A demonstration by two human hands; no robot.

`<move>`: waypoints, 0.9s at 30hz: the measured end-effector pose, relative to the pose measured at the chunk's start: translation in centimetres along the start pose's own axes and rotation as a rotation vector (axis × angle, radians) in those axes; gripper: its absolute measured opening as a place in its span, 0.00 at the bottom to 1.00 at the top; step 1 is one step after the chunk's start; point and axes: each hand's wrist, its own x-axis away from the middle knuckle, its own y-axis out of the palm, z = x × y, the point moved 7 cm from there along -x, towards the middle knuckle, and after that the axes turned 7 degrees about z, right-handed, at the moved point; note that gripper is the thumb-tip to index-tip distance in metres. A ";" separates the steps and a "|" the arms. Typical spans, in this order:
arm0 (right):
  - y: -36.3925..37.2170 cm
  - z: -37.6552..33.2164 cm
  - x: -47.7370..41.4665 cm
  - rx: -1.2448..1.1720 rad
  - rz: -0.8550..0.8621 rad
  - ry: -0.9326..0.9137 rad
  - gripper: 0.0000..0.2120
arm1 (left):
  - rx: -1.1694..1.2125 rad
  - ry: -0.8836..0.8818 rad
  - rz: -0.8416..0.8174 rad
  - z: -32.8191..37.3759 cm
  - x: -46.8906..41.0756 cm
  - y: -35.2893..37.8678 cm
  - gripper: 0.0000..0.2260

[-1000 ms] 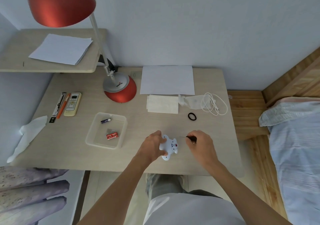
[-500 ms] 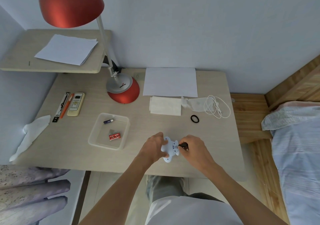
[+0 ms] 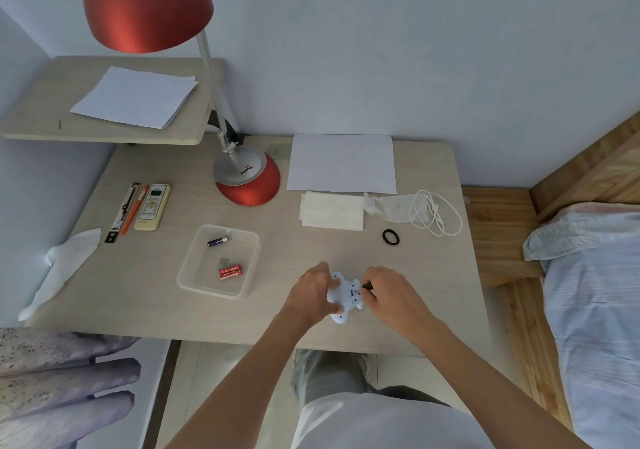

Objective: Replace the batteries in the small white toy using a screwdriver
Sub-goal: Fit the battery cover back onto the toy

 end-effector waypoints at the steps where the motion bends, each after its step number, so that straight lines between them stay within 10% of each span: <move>1: 0.0 0.3 -0.1 0.016 -0.010 0.002 0.06 | 0.018 -0.002 0.006 0.0 0.1 0.1 0.31; 6: -0.1 1.6 -0.4 0.055 -0.028 0.042 0.17 | 0.095 -0.020 0.015 0.4 0.1 0.8 0.32; 22: 0.1 2.6 0.7 -0.041 0.034 -0.001 0.02 | 0.205 -0.103 0.013 0.2 0.0 1.6 0.33; 27: -0.1 4.0 0.0 0.188 -0.032 0.114 0.19 | 0.213 -0.113 0.023 0.0 0.0 1.7 0.33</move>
